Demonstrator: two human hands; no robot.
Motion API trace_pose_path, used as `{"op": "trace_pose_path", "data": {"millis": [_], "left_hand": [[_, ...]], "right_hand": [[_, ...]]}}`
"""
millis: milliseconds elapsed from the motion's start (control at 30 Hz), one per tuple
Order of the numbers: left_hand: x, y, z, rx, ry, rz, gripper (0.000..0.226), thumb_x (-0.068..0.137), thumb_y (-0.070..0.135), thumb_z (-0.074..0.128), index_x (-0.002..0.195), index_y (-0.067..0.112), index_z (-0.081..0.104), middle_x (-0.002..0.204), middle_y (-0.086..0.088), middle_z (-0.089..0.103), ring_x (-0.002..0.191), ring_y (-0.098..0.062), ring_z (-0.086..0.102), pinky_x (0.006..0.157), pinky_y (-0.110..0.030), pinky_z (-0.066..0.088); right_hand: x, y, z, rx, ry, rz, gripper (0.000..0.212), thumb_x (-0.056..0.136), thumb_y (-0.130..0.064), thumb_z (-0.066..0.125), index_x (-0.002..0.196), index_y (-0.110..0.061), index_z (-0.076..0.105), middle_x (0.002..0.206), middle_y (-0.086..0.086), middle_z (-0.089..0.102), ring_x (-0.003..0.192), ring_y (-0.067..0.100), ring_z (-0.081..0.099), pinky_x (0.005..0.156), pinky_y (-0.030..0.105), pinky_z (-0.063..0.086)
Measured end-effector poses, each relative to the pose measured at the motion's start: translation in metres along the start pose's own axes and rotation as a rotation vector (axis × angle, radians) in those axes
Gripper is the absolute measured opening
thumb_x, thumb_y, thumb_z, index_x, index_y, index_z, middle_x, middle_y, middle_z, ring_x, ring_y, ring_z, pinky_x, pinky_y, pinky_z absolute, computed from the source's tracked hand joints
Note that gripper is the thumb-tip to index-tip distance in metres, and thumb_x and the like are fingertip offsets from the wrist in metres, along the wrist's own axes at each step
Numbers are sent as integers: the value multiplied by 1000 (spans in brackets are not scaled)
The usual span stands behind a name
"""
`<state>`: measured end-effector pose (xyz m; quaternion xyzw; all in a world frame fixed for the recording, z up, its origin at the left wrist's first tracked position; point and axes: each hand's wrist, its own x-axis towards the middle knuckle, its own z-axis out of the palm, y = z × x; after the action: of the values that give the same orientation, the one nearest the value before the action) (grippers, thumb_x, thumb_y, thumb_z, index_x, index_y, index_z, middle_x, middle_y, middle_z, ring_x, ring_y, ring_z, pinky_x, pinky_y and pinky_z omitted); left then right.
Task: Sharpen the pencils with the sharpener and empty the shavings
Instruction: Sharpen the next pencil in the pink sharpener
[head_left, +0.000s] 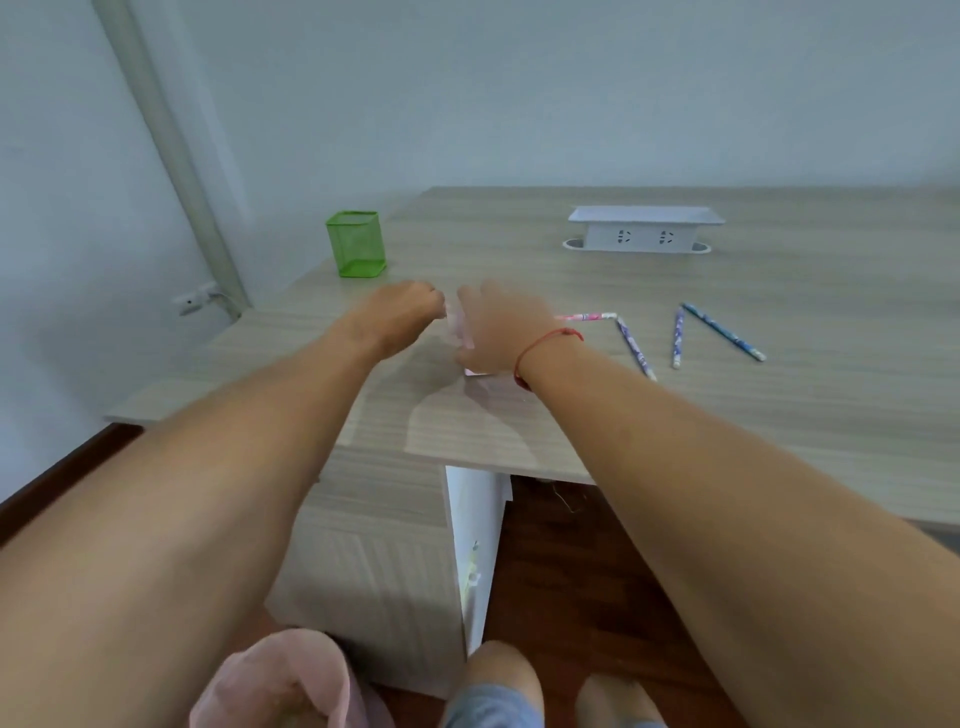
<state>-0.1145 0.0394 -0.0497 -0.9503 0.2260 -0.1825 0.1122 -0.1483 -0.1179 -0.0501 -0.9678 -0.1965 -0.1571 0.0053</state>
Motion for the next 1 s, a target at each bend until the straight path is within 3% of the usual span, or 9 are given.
{"op": "trace_pose_path", "data": {"millis": [167,367,500,633,767,900,1000], "left_hand": [[-9,2,-6,-104,124,-57,17,97,6,41,99,0,57,101,-22,61,96,-38,59,72,-42,44],[-26,3,-19,-77,201,49,20,99,9,38,101,0,56,98,-22,59,94,-39,58,75,-47,48],[-42,15,-20,-53,185,89,17,96,4,43,102,-2,57,98,-24,60,92,-40,58,72,-45,43],[-59,29,-10,-168,166,104,13,93,3,48,95,-7,56,88,-28,59,78,-42,59,63,-45,43],[-65,34,-9,-292,100,-21,25,99,13,41,97,-7,55,94,-28,58,83,-40,56,70,-44,39],[-53,24,-12,-315,15,3,29,100,19,39,91,-3,56,90,-24,60,83,-40,57,71,-42,40],[-53,33,-5,-254,-19,4,29,100,20,39,102,0,59,99,-21,63,91,-37,59,76,-41,42]], "right_hand": [[-3,-1,0,-28,-2,-11,53,85,-37,57,131,-16,41,132,8,46,118,31,54,89,39,44],[0,-4,-1,-28,-32,21,57,86,-37,57,135,-15,38,134,9,43,121,32,53,92,40,44],[0,-6,-2,3,-55,47,55,86,-36,58,133,-15,39,134,10,43,120,32,53,92,39,43],[1,-5,-3,0,-67,45,57,87,-40,59,133,-14,39,135,11,42,120,33,53,93,40,43],[3,-3,-4,-23,-67,17,59,88,-44,57,135,-13,38,137,11,42,120,33,52,92,40,44],[10,-1,0,-30,-94,31,58,88,-45,57,134,-14,39,136,10,42,119,33,53,92,39,44],[7,2,-2,-26,-95,38,59,87,-44,57,134,-14,38,136,11,42,118,34,53,92,40,44]]}}
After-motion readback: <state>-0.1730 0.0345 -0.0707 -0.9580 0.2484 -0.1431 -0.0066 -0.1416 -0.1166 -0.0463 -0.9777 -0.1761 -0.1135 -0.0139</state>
